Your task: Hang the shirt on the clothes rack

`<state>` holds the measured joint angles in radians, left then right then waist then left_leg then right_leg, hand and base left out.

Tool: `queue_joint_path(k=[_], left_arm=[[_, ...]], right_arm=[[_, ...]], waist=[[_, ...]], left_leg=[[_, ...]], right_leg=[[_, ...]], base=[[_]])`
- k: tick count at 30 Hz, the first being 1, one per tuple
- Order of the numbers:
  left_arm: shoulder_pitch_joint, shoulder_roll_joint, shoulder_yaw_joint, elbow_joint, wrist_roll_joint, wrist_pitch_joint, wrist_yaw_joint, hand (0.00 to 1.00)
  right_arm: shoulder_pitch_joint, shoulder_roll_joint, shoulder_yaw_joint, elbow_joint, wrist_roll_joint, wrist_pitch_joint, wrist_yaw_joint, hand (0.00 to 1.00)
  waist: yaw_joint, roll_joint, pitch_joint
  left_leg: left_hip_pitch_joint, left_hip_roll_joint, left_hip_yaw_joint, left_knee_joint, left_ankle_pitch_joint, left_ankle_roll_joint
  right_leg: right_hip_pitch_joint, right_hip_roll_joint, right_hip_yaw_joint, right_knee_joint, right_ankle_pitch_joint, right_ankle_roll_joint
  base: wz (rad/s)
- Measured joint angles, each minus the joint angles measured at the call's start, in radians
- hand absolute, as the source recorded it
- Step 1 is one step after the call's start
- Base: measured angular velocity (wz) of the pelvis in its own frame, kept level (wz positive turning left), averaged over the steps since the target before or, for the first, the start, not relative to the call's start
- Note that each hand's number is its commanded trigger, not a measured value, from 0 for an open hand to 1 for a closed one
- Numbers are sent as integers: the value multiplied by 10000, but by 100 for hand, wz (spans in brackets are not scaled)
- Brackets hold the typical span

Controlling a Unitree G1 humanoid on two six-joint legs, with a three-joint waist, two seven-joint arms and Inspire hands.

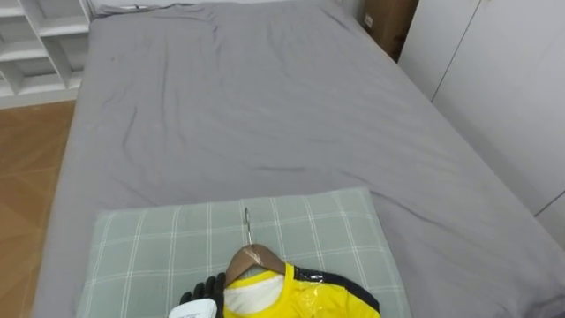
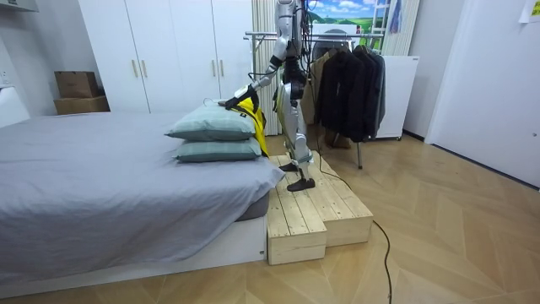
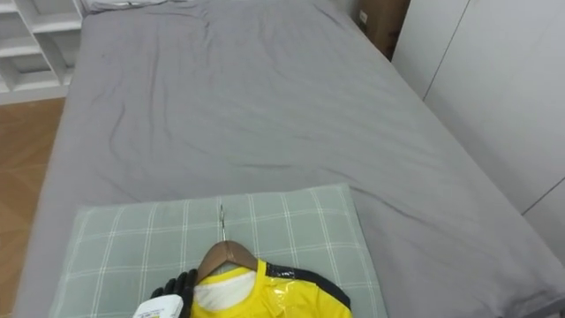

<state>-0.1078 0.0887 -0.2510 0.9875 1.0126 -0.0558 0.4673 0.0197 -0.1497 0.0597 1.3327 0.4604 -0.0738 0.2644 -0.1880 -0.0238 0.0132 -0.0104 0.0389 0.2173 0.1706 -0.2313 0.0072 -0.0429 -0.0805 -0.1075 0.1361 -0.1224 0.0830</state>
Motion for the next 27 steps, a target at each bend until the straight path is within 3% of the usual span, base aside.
queue_joint_path(k=[5,18,27], left_arm=[[-219,0,-10,331,-223,-5,3,0],[-682,-17,-9,1336,-1469,-193,191,0],[-814,-2,7,1364,-1901,-241,292,0]], right_arm=[[-97,-13,-31,40,-261,8,-3,0],[-204,-5,188,52,-332,99,-4,0],[-389,-8,494,88,-282,102,-87,0]], waist=[[-22,81,-31],[11,54,-14],[33,35,-28]], left_leg=[[-130,14,-6,26,19,-23],[-156,21,-6,2,21,-25],[-419,24,21,18,64,-35]], right_leg=[[-129,7,-24,1,3,-6],[-177,18,-27,-7,4,-6],[-464,18,-28,48,34,-54]], base=[[0],[0],[0]])
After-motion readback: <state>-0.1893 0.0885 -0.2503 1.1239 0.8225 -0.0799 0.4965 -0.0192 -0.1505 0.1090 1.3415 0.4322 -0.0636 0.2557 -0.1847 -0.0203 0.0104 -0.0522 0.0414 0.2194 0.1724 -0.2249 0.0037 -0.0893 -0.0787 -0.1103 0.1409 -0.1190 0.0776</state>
